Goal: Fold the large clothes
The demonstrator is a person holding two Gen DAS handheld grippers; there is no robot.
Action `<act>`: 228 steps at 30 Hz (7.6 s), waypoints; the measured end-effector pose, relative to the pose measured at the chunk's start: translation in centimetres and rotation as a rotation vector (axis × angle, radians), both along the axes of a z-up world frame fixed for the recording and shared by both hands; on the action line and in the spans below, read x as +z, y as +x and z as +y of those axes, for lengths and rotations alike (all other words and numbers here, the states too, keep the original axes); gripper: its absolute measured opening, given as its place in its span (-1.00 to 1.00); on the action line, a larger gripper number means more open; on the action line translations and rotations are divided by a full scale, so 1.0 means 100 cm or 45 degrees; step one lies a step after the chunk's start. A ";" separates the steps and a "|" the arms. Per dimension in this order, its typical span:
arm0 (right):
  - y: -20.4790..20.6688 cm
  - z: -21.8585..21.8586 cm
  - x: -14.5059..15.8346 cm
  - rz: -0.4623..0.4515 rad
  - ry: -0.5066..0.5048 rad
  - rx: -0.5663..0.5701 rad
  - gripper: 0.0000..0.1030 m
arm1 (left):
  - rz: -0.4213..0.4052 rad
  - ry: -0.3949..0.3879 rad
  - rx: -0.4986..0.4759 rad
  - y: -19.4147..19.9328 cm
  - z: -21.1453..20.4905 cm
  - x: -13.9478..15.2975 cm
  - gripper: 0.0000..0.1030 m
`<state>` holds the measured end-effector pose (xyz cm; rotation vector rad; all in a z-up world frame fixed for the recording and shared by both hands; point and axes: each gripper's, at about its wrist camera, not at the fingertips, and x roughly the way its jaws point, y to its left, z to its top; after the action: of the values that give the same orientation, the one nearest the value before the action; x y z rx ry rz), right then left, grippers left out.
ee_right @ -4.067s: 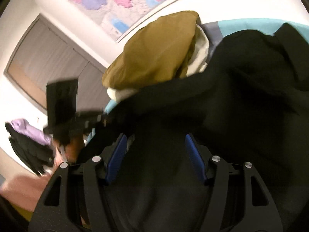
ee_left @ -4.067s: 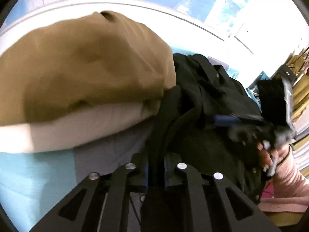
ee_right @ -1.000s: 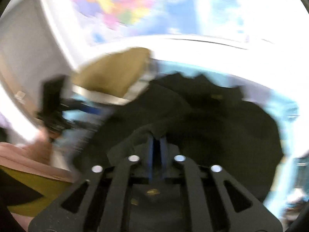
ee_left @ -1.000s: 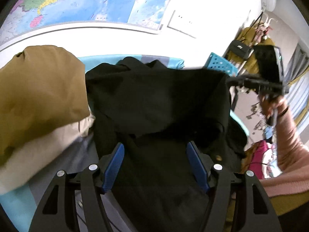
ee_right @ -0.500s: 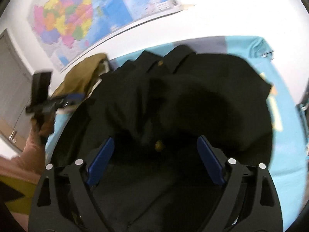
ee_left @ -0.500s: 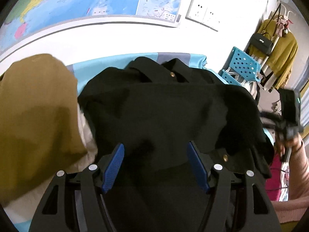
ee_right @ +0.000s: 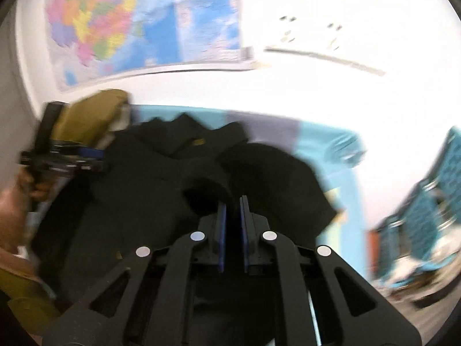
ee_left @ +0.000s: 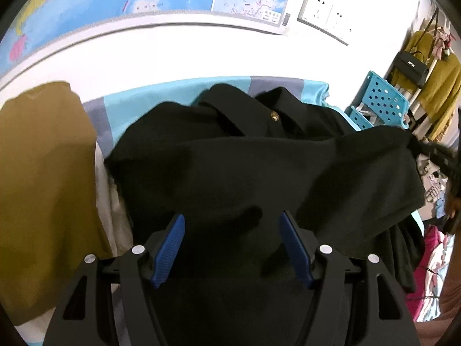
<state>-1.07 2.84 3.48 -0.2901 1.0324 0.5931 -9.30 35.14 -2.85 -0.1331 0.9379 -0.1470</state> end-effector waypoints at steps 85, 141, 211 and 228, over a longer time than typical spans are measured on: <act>-0.140 -0.137 -0.068 0.509 0.574 -0.280 0.62 | 0.099 -0.307 0.003 -0.206 0.009 -0.048 0.86; -0.186 -0.165 -0.030 0.577 1.068 -0.264 -0.80 | 0.073 -0.606 0.124 -0.220 0.008 -0.026 -0.93; 0.074 0.037 -0.069 0.399 0.403 -0.067 0.43 | -0.040 0.041 -0.172 0.057 -0.025 0.029 0.62; 0.103 0.067 -0.062 0.165 0.370 -0.047 -0.80 | -0.143 -0.072 -0.041 0.111 -0.011 0.037 -0.67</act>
<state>9.21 9.55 -2.75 0.0235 1.0578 0.7261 1.81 34.06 0.81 -0.1600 0.8243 -0.2088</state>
